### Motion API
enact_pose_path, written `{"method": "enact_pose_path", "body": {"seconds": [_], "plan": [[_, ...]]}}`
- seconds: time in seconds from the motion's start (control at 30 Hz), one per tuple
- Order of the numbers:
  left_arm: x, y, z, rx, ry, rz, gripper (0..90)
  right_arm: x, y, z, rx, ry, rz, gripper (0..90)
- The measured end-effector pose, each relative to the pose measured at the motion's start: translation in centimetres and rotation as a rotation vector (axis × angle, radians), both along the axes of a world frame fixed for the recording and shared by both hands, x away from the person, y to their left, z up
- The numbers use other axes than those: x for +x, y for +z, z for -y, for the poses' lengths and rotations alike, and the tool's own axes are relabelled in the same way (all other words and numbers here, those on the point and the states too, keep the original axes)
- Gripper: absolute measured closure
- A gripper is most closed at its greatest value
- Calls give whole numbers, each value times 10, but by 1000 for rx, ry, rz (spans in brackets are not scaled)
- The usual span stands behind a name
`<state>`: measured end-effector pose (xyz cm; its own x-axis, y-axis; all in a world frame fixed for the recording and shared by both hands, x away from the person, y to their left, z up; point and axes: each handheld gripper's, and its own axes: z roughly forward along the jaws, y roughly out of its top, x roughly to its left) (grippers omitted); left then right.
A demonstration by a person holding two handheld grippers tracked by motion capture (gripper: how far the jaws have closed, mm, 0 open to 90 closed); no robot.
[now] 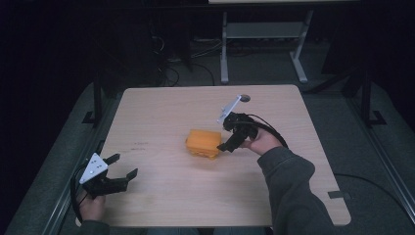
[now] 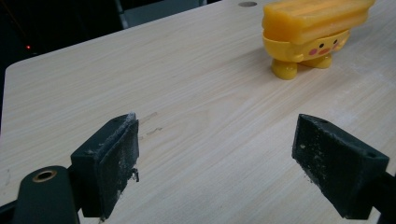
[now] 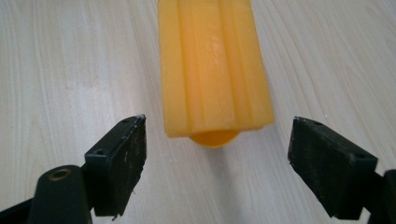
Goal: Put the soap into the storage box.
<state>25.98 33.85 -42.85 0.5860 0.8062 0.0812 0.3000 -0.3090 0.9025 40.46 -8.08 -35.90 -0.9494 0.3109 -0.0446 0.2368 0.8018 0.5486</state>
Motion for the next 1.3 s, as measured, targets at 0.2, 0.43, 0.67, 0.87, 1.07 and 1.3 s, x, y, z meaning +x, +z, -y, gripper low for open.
{"method": "enact_pose_path", "body": {"seconds": [0.2,0.43,0.67,0.87,1.07,1.3], "plan": [[0,-1,1,1,0,-7,139,-4,0,10,10,-17,-4,189],[0,-1,1,6,0,-10,139,-8,1,23,7,-38,-1,188],[0,-1,1,10,0,-12,139,-14,-1,35,27,-57,-3,189],[0,-1,1,11,0,-13,139,-19,-8,44,30,-68,-4,194],[0,-2,0,6,3,-12,139,-23,-15,55,34,-99,-12,191],[1,-2,1,8,2,-13,139,-30,-21,71,47,-131,-16,196]]}}
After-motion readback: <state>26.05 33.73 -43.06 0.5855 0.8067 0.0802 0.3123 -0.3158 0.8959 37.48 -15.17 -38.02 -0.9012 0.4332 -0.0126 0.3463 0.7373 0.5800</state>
